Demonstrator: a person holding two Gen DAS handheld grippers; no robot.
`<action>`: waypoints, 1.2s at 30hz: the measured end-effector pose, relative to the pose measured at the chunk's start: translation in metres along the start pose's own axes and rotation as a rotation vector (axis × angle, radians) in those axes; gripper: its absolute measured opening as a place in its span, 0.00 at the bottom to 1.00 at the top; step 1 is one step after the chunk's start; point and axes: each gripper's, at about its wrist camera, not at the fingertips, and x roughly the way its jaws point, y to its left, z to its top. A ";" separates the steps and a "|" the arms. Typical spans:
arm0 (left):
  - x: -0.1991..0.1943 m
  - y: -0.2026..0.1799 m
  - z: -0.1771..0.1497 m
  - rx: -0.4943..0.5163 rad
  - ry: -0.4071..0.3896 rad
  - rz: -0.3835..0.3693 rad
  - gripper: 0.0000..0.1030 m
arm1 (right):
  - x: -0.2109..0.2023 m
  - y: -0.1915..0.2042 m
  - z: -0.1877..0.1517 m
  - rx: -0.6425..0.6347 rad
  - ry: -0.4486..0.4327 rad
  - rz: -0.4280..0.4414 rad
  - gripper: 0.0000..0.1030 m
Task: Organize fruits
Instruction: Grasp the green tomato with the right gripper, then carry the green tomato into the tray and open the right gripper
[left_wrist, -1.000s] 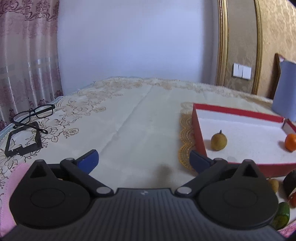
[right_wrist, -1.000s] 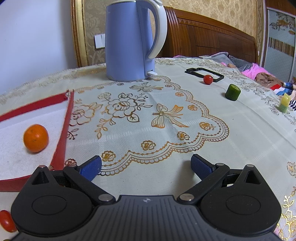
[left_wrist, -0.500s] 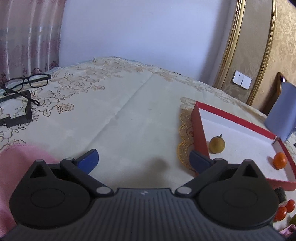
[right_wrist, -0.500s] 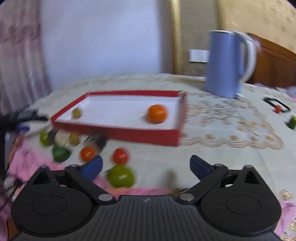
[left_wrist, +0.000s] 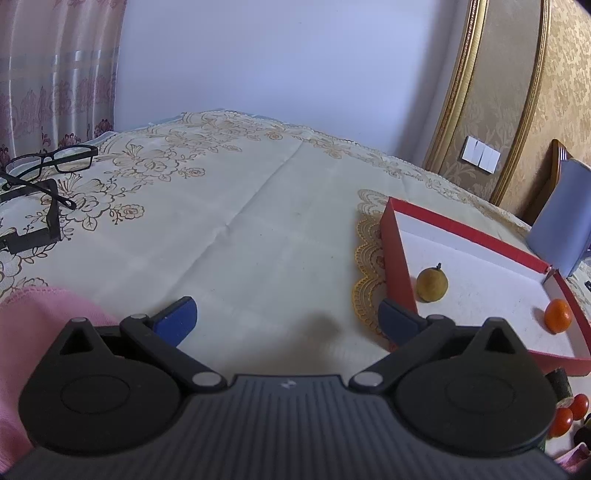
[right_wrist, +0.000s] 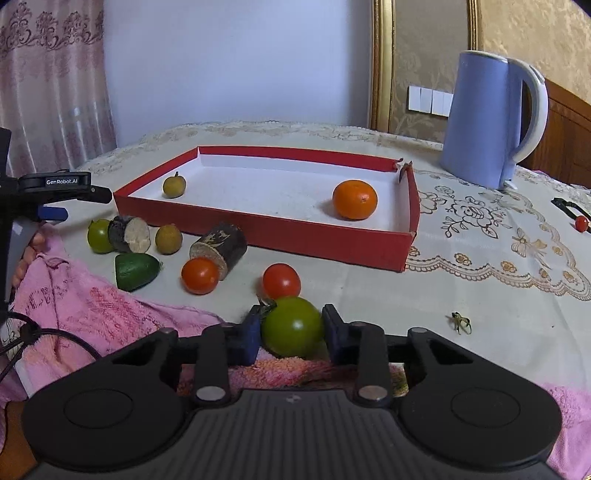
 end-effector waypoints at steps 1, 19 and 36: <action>0.000 0.000 0.000 0.002 0.000 0.001 1.00 | -0.001 -0.001 0.000 0.012 -0.003 0.004 0.32; 0.000 0.000 -0.001 -0.004 -0.001 -0.001 1.00 | 0.057 -0.051 0.077 0.094 -0.029 -0.095 0.32; 0.000 0.000 -0.001 -0.003 0.000 0.001 1.00 | 0.074 -0.054 0.072 0.114 0.032 -0.085 0.40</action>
